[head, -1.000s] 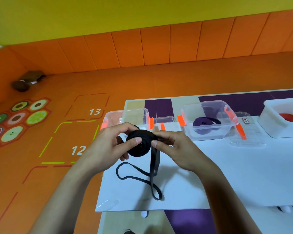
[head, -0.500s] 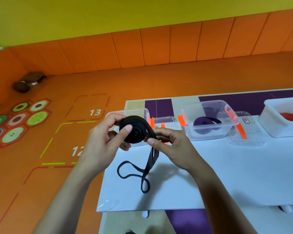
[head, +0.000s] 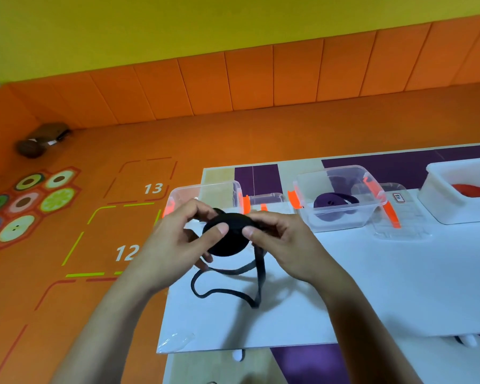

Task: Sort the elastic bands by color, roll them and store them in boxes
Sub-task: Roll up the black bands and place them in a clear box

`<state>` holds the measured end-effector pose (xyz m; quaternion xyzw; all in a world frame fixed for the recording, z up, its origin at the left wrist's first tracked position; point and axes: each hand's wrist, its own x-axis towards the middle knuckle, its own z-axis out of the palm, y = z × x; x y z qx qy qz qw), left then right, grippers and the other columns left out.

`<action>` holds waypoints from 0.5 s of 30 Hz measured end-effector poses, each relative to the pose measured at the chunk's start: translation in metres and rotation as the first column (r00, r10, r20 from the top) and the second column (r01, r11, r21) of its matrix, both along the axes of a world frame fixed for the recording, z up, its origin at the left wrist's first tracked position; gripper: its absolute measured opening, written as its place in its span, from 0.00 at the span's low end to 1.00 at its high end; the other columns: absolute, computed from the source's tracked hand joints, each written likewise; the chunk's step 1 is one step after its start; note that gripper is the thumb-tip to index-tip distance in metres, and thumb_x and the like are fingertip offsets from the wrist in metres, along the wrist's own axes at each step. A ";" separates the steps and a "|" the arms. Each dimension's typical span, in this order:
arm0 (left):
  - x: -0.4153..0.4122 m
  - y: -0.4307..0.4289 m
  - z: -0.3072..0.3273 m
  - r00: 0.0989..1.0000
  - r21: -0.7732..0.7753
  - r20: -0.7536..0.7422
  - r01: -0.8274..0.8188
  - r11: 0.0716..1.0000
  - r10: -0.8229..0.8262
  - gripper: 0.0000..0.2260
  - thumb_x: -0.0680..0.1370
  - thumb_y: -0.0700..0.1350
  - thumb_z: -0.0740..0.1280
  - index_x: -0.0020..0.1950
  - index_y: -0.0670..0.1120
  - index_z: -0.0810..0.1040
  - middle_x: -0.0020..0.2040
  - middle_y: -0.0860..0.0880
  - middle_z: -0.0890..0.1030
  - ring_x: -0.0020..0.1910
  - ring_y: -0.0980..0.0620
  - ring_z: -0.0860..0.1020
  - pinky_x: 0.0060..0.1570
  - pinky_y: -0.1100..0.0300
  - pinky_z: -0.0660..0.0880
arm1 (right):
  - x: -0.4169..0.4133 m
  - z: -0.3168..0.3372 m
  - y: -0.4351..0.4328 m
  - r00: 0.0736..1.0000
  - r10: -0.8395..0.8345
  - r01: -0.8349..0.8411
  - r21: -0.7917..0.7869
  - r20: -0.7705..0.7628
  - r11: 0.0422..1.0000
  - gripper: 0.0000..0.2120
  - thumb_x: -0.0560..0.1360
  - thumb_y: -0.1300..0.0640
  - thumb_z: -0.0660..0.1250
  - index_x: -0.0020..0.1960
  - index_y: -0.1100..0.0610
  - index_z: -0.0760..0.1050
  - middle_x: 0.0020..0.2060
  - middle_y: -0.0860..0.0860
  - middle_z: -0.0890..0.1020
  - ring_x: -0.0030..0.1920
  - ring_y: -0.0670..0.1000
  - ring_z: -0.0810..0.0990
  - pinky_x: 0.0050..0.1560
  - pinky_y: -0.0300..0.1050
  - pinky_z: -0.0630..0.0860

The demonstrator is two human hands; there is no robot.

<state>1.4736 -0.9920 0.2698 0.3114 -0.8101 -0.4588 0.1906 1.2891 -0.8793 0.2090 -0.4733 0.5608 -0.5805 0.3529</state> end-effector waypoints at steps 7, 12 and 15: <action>-0.001 -0.001 0.006 0.993 -0.069 -0.094 0.067 0.995 -0.074 0.07 0.81 0.47 0.66 0.55 0.46 0.78 0.47 0.46 0.81 0.33 0.42 0.84 0.35 0.47 0.83 | 0.000 0.009 -0.004 0.992 -0.018 0.030 -0.090 0.128 0.996 0.10 0.78 0.63 0.72 0.57 0.54 0.85 0.50 0.50 0.88 0.54 0.50 0.86 0.59 0.43 0.80; -0.008 0.002 -0.010 0.944 0.134 -0.321 -0.038 0.990 0.080 0.07 0.83 0.47 0.61 0.58 0.46 0.73 0.61 0.35 0.77 0.39 0.35 0.86 0.43 0.43 0.84 | 0.007 0.003 -0.010 0.974 -0.056 0.076 -0.083 0.221 0.994 0.09 0.79 0.62 0.71 0.57 0.56 0.84 0.49 0.51 0.89 0.52 0.50 0.87 0.53 0.40 0.80; -0.012 0.009 -0.016 0.918 0.326 -0.364 -0.036 0.945 0.161 0.10 0.84 0.46 0.58 0.61 0.43 0.71 0.61 0.37 0.81 0.48 0.33 0.85 0.48 0.40 0.83 | 0.014 0.000 -0.014 0.967 -0.105 0.131 -0.102 0.230 0.986 0.09 0.80 0.61 0.70 0.57 0.53 0.84 0.50 0.50 0.88 0.54 0.50 0.87 0.56 0.42 0.81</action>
